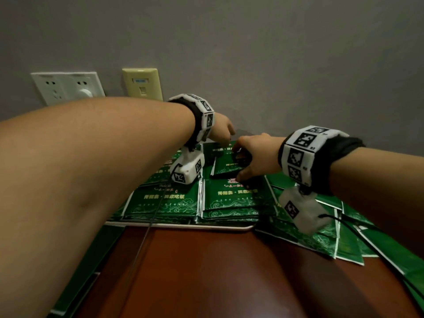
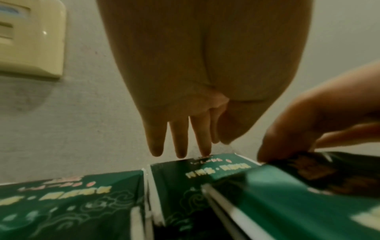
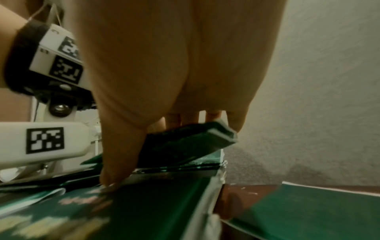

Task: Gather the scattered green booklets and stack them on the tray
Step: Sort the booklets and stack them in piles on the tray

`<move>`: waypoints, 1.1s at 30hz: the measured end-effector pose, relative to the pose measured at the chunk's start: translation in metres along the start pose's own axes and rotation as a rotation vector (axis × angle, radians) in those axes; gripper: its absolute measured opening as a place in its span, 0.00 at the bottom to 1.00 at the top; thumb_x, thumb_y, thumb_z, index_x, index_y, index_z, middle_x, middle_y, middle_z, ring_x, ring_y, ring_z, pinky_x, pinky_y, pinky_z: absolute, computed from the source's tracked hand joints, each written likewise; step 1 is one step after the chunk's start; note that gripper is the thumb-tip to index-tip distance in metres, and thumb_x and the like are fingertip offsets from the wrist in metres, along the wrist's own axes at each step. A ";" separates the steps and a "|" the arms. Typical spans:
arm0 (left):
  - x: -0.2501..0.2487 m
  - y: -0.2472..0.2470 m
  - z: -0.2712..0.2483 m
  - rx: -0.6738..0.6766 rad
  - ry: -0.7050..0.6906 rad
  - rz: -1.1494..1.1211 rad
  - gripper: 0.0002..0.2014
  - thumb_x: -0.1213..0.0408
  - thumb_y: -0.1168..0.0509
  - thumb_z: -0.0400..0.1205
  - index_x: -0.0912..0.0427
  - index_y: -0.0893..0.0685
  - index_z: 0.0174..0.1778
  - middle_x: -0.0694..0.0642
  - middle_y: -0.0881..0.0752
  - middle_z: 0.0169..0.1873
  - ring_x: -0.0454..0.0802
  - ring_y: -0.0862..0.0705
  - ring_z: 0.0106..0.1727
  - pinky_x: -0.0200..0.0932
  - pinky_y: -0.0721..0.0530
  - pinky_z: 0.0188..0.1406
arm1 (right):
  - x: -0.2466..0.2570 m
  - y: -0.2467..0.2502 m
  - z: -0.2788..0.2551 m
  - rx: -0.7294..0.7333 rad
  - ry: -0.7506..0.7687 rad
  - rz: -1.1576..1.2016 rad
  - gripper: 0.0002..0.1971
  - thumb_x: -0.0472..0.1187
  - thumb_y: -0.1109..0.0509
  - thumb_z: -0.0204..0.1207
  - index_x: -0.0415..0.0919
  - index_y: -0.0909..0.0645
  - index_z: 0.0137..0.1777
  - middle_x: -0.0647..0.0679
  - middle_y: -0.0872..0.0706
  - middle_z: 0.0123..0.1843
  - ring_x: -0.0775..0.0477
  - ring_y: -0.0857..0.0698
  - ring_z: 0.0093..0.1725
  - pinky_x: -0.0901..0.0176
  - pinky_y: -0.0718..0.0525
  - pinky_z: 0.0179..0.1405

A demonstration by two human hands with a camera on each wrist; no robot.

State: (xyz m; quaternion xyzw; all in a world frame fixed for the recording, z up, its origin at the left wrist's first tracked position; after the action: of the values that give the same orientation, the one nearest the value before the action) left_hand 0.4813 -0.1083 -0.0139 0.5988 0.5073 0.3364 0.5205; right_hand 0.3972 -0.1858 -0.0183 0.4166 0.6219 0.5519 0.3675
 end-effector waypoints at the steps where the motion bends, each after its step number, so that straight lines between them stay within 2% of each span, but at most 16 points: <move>1: 0.002 0.002 -0.002 -0.018 0.003 -0.029 0.27 0.70 0.36 0.81 0.52 0.26 0.77 0.51 0.22 0.73 0.52 0.22 0.68 0.45 0.20 0.60 | 0.001 0.001 0.001 -0.001 -0.003 0.014 0.38 0.61 0.23 0.69 0.48 0.32 0.75 0.49 0.20 0.68 0.43 0.22 0.66 0.60 0.30 0.55; 3: 0.001 0.005 -0.008 -0.040 -0.004 -0.025 0.25 0.74 0.40 0.81 0.52 0.22 0.74 0.53 0.20 0.70 0.51 0.21 0.65 0.42 0.22 0.55 | 0.005 0.003 0.004 -0.004 -0.001 0.042 0.40 0.62 0.23 0.67 0.48 0.32 0.76 0.48 0.20 0.69 0.43 0.22 0.65 0.57 0.25 0.57; 4: 0.001 0.006 -0.010 -0.046 -0.002 -0.003 0.25 0.75 0.41 0.81 0.53 0.22 0.74 0.54 0.21 0.71 0.52 0.22 0.67 0.41 0.24 0.55 | 0.007 0.003 0.005 0.001 0.002 0.049 0.41 0.62 0.23 0.67 0.49 0.33 0.77 0.49 0.20 0.70 0.43 0.22 0.66 0.56 0.24 0.58; 8: 0.002 0.006 -0.023 -0.045 0.049 0.090 0.25 0.75 0.46 0.84 0.58 0.29 0.79 0.57 0.26 0.77 0.55 0.27 0.75 0.46 0.27 0.70 | 0.014 0.001 0.004 0.031 0.006 -0.004 0.45 0.64 0.24 0.67 0.53 0.39 0.82 0.49 0.27 0.77 0.40 0.29 0.74 0.47 0.27 0.67; 12: -0.003 0.008 -0.046 -0.044 0.068 0.149 0.25 0.75 0.46 0.84 0.61 0.30 0.79 0.58 0.26 0.76 0.56 0.26 0.75 0.47 0.27 0.72 | 0.011 0.006 -0.017 0.049 -0.007 -0.054 0.45 0.62 0.25 0.70 0.52 0.41 0.83 0.48 0.29 0.79 0.40 0.29 0.75 0.49 0.28 0.68; 16: -0.019 0.014 -0.080 -0.069 0.064 0.164 0.25 0.75 0.46 0.84 0.61 0.29 0.79 0.60 0.25 0.75 0.57 0.25 0.74 0.47 0.26 0.69 | 0.000 0.008 -0.052 0.055 -0.030 -0.112 0.39 0.58 0.27 0.74 0.50 0.38 0.82 0.47 0.23 0.73 0.37 0.27 0.70 0.51 0.27 0.62; 18: -0.033 0.014 -0.102 -0.071 0.039 0.175 0.25 0.75 0.47 0.84 0.61 0.29 0.79 0.60 0.26 0.75 0.58 0.25 0.74 0.48 0.26 0.68 | -0.008 0.005 -0.078 0.072 -0.043 -0.115 0.35 0.56 0.27 0.74 0.49 0.34 0.79 0.46 0.21 0.72 0.38 0.23 0.69 0.51 0.24 0.66; 21: -0.062 0.002 -0.138 -0.053 -0.024 0.199 0.28 0.75 0.45 0.82 0.58 0.30 0.79 0.59 0.27 0.77 0.57 0.26 0.74 0.48 0.25 0.69 | -0.024 -0.012 -0.124 0.159 -0.094 -0.143 0.31 0.52 0.28 0.77 0.42 0.29 0.77 0.42 0.20 0.71 0.40 0.20 0.68 0.53 0.21 0.64; 25: -0.106 -0.036 -0.187 -0.034 -0.130 0.252 0.26 0.71 0.41 0.81 0.55 0.27 0.77 0.59 0.25 0.74 0.57 0.24 0.72 0.45 0.24 0.66 | -0.053 -0.035 -0.195 0.241 -0.199 -0.172 0.35 0.53 0.26 0.74 0.44 0.30 0.78 0.43 0.21 0.72 0.42 0.21 0.70 0.59 0.23 0.65; 28: -0.142 -0.072 -0.223 0.011 -0.209 0.256 0.26 0.67 0.37 0.79 0.53 0.26 0.76 0.60 0.23 0.71 0.58 0.22 0.69 0.48 0.21 0.65 | -0.063 -0.048 -0.253 0.323 -0.231 -0.135 0.36 0.57 0.24 0.69 0.45 0.28 0.76 0.44 0.19 0.70 0.43 0.19 0.67 0.63 0.24 0.60; 30: -0.168 -0.095 -0.247 0.056 -0.247 0.236 0.27 0.63 0.34 0.81 0.55 0.29 0.77 0.60 0.23 0.71 0.58 0.22 0.69 0.47 0.21 0.64 | -0.065 -0.053 -0.289 0.355 -0.238 -0.130 0.36 0.58 0.22 0.66 0.45 0.24 0.72 0.45 0.15 0.63 0.44 0.16 0.61 0.60 0.19 0.58; 33: -0.213 -0.123 -0.285 0.058 -0.309 0.196 0.29 0.55 0.34 0.83 0.58 0.31 0.79 0.60 0.26 0.74 0.57 0.25 0.72 0.44 0.25 0.65 | -0.077 -0.061 -0.336 0.390 -0.320 -0.183 0.43 0.60 0.20 0.64 0.42 0.28 0.76 0.44 0.17 0.67 0.44 0.17 0.64 0.57 0.20 0.59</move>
State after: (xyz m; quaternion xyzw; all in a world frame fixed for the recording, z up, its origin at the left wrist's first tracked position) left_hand 0.1289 -0.2384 -0.0399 0.7047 0.3699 0.2750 0.5394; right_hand 0.1115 -0.3872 -0.0381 0.5036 0.6853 0.3135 0.4224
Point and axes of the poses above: each hand's wrist, its own z-axis towards the middle knuckle, its own y-axis out of the back of the hand, x = y × z, the point moved 8 cm from there along z, towards the middle knuckle
